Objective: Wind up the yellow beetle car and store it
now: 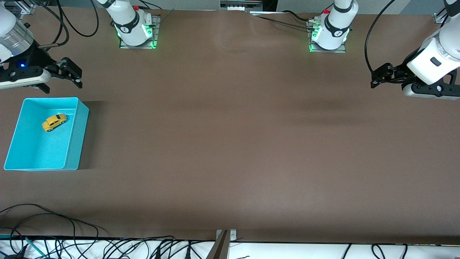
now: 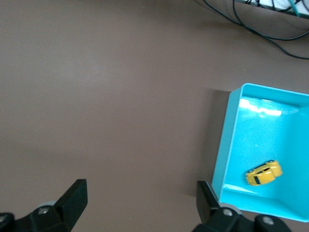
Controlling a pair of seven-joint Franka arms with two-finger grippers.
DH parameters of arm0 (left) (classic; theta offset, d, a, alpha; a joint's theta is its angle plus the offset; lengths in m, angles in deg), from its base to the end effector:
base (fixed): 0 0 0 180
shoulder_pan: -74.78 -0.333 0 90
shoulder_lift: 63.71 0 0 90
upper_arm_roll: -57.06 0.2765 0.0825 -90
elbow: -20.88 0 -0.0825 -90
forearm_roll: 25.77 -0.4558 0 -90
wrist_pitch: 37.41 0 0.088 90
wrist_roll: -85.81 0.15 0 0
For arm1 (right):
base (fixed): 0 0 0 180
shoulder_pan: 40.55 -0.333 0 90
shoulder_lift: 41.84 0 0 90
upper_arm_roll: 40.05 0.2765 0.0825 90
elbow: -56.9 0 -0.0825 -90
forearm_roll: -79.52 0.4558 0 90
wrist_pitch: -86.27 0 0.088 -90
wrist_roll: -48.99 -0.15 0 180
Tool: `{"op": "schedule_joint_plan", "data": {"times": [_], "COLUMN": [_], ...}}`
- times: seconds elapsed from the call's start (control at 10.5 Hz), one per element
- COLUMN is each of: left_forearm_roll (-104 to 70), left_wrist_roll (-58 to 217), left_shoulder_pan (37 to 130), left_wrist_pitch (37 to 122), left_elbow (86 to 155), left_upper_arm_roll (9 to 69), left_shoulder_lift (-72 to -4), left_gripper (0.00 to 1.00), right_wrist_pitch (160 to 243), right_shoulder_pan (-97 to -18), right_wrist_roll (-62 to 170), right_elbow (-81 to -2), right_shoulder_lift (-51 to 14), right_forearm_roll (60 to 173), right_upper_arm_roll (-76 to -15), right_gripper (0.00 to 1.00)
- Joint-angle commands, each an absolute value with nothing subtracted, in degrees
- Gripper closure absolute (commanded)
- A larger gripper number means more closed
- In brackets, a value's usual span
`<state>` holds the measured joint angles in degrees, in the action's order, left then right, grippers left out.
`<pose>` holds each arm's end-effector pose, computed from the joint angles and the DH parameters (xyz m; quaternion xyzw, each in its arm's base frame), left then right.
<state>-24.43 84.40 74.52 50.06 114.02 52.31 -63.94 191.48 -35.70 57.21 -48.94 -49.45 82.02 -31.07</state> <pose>0.6120 -0.0517 0.5114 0.9984 -0.0268 -0.0480 0.0091 0.6118 0.0520 0.4952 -0.9928 -0.1029 -0.0605 0.0088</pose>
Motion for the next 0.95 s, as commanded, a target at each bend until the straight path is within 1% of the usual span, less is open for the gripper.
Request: {"op": "schedule_joint_plan", "data": {"times": [0.0, 0.1, 0.38, 0.57, 0.76, 0.86], "left_forearm_roll": [-23.8, -23.8, -23.8, -23.8, -23.8, -23.8], "left_wrist_roll": [85.6, 85.6, 85.6, 85.6, 85.6, 85.6], "left_shoulder_pan": [74.2, 74.1, 74.1, 74.1, 74.1, 74.1], "left_wrist_pitch": [49.4, 49.4, 49.4, 49.4, 49.4, 49.4], "left_elbow": [113.1, 113.1, 113.1, 113.1, 113.1, 113.1], "left_upper_arm_roll": [52.1, 52.1, 52.1, 52.1, 52.1, 52.1], "left_shoulder_lift": [-63.6, -63.6, -63.6, -63.6, -63.6, -63.6], "left_gripper": [0.00, 0.00, 0.00, 0.00, 0.00, 0.00], "right_wrist_pitch": [190.3, 187.5, 185.9, 182.4, 181.5, 179.7], "right_shoulder_pan": [-35.9, -35.9, -35.9, -36.2, -36.2, -36.2], "right_wrist_roll": [56.5, 56.0, 54.3, 51.4, 51.4, 50.8], "right_elbow": [-49.8, -49.6, -48.1, -42.0, -40.5, -39.1], "right_shoulder_lift": [-49.5, -49.6, -48.6, -45.2, -44.5, -43.8], "right_forearm_roll": [84.7, 84.7, 84.5, 83.8, 83.6, 82.4], "right_upper_arm_roll": [-31.3, -31.3, -31.4, -31.4, -31.4, -31.4], "right_gripper": [0.00, 0.00, 0.00, 0.00, 0.00, 0.00]}}
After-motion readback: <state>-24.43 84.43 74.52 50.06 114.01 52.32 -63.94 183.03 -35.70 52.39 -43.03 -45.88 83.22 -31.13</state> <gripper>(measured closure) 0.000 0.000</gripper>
